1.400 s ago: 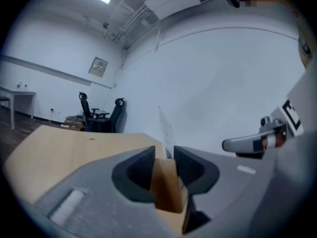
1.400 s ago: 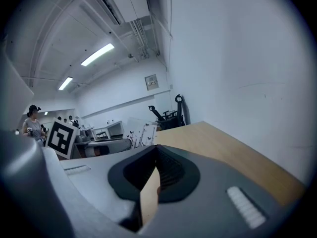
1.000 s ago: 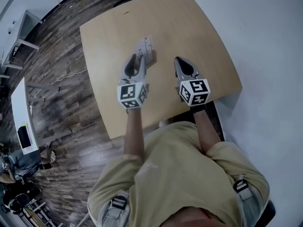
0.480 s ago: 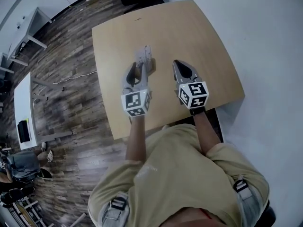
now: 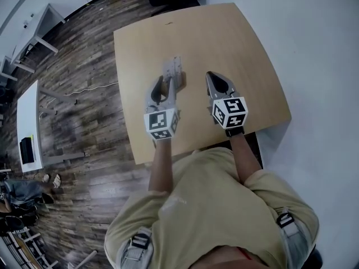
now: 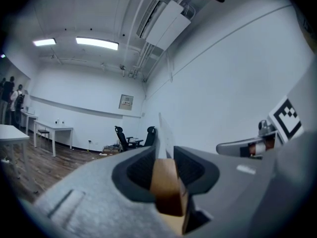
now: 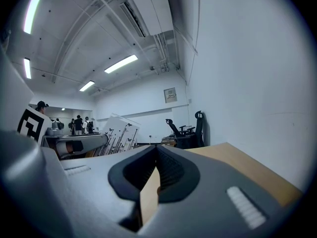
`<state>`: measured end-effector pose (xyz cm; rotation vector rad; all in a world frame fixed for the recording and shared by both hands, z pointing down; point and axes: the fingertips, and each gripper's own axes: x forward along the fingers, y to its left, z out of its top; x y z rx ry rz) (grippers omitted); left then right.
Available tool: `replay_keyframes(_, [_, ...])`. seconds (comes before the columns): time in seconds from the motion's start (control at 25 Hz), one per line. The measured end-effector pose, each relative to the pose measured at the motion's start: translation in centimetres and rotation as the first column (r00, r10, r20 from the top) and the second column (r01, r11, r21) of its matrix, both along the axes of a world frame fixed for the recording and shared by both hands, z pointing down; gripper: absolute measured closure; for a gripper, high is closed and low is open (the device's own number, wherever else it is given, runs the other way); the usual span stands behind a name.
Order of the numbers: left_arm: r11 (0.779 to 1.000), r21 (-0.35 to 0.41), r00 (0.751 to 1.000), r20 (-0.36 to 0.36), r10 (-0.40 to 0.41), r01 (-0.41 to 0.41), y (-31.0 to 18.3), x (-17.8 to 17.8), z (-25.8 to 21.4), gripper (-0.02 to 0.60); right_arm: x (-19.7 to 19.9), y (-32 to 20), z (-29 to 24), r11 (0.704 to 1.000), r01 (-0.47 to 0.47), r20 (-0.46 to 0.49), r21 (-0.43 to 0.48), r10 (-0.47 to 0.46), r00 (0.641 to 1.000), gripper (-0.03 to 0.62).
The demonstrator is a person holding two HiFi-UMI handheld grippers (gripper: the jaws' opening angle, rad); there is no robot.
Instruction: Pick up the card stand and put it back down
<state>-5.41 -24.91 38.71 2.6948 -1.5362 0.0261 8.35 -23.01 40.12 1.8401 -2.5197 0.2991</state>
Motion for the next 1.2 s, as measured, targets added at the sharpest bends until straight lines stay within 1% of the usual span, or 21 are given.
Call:
replay_keyframes(0.08, [1.000,-0.015,1.000,0.006,-0.004,0.004,0.0,-0.4,0.5,0.466,-0.3,-0.2,0.3,1.000,0.007,0.003,-0.005,-0.007,1.000,0.589])
replay_keyframes(0.2, [1.000,-0.017,1.000,0.003,-0.017,0.017,-0.5,-1.2,1.2,0.466,-1.1,-0.9,1.0,0.999,0.031,0.005,-0.015,-0.030,1.000,0.589])
replay_keyframes(0.36, [0.998,-0.038,0.998,0.003,-0.056,0.056,-0.8,-3.1,2.2,0.466,-2.8,-1.8,1.8,0.997,0.071,0.007,-0.038,-0.071,0.997,0.589])
replay_keyframes(0.48, [0.995,-0.050,0.996,0.002,-0.086,0.085,-0.5,-4.3,2.9,0.466,-3.7,-1.9,2.5,0.993,0.102,0.009,-0.056,-0.102,0.995,0.589])
replay_keyframes(0.64, [0.993,-0.058,0.995,0.014,-0.100,0.101,0.3,-6.0,4.2,0.466,-5.1,-1.5,3.3,0.986,0.145,0.011,-0.085,-0.144,0.989,0.589])
replay_keyframes(0.8, [0.993,-0.081,0.996,0.051,-0.079,0.083,0.7,-7.3,7.0,0.466,-6.5,-0.9,4.9,0.976,0.182,0.000,-0.121,-0.184,0.983,0.591])
replay_keyframes(0.96, [0.991,-0.123,0.998,0.045,-0.048,0.053,1.3,-8.0,10.6,0.466,-7.3,0.3,8.3,0.956,0.216,-0.001,-0.200,-0.221,0.975,0.589])
replay_keyframes(1.08, [0.986,-0.160,0.998,0.060,-0.033,0.043,1.8,-8.5,13.1,0.466,-7.7,1.3,10.8,0.938,0.229,0.008,-0.259,-0.235,0.972,0.589])
replay_keyframes(1.2, [0.987,-0.160,0.998,0.064,-0.007,0.017,2.3,-8.8,15.4,0.466,-8.2,2.2,13.1,0.926,0.234,0.010,-0.298,-0.242,0.970,0.589])
